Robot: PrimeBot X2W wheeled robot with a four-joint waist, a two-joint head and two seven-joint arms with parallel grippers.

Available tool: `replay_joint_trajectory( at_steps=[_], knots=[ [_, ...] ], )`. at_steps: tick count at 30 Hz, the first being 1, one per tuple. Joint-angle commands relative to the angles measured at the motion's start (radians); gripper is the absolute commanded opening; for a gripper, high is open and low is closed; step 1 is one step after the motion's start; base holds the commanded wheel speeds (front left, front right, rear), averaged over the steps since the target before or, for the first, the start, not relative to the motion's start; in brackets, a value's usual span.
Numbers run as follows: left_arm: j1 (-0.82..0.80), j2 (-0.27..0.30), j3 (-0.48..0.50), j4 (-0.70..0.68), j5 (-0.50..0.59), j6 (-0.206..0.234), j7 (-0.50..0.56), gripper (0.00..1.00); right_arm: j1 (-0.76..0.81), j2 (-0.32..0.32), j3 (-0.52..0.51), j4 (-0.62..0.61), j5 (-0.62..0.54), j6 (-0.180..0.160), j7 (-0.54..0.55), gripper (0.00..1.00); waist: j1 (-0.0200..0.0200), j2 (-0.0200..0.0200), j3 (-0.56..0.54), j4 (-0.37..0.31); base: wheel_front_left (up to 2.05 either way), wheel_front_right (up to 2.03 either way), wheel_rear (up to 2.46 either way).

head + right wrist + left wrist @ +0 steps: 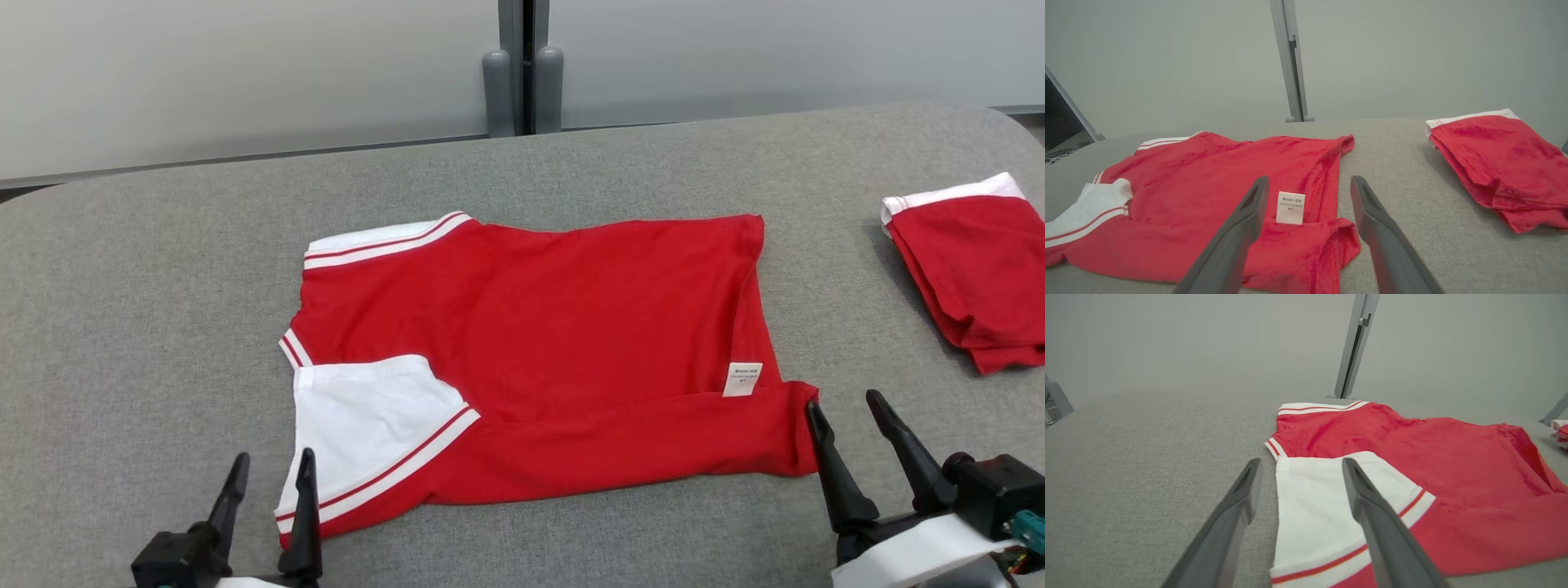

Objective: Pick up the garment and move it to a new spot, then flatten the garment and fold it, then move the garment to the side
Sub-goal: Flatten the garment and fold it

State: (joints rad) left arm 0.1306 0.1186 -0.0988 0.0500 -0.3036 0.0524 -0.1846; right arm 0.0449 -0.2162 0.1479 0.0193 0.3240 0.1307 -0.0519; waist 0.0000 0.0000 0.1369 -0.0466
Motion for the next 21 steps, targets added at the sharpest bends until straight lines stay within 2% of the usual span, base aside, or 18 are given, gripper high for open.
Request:
replay_joint_trajectory(
  at_steps=[1, 10, 16, 17, 18, 20, 21],
  knots=[
    [0.003, 0.002, -0.002, 0.021, -0.011, -0.006, 0.01, 1.0, 0.007, -0.004, 0.006, 0.018, 0.01, 0.0, -0.002, 1.0, 0.0, 0.0, 0.009, 0.002, 0.0, 0.0, 0.0],
    [-0.065, -0.024, -0.007, 0.256, -0.11, -0.059, 0.036, 1.0, -0.06, 0.013, 0.055, 0.261, 0.069, 0.0, -0.031, 1.0, 0.0, 0.0, 0.079, 0.018, 0.0, 0.0, 0.0],
    [-0.098, -0.029, -0.012, 0.342, -0.16, -0.098, 0.073, 1.0, -0.112, 0.023, 0.075, 0.384, 0.11, 0.0, -0.054, 1.0, 0.0, 0.0, 0.091, 0.024, 0.0, 0.0, 0.0],
    [-0.105, -0.026, -0.021, 0.35, -0.16, -0.108, 0.083, 0.68, -0.118, 0.024, 0.08, 0.402, 0.118, 0.0, -0.051, 1.0, 0.0, 0.0, 0.092, 0.024, 0.0, 0.0, 0.0],
    [-0.11, -0.027, -0.028, 0.356, -0.169, -0.118, 0.091, 0.0, -0.123, 0.024, 0.086, 0.418, 0.125, 0.0, -0.048, 0.48, 0.0, 0.0, 0.092, 0.024, 0.0, 0.0, 0.0],
    [-0.12, -0.026, -0.036, 0.36, -0.17, -0.129, 0.084, 0.0, -0.134, 0.025, 0.095, 0.436, 0.143, 0.0, -0.058, 0.0, 0.0, 0.0, 0.092, 0.023, 0.0, 0.0, 0.0],
    [-0.123, -0.028, -0.035, 0.358, -0.177, -0.131, 0.083, 0.0, -0.139, 0.024, 0.1, 0.447, 0.152, 0.0, -0.053, 0.0, 0.0, 0.0, 0.091, 0.022, 0.0, 0.0, 0.0]
  ],
)
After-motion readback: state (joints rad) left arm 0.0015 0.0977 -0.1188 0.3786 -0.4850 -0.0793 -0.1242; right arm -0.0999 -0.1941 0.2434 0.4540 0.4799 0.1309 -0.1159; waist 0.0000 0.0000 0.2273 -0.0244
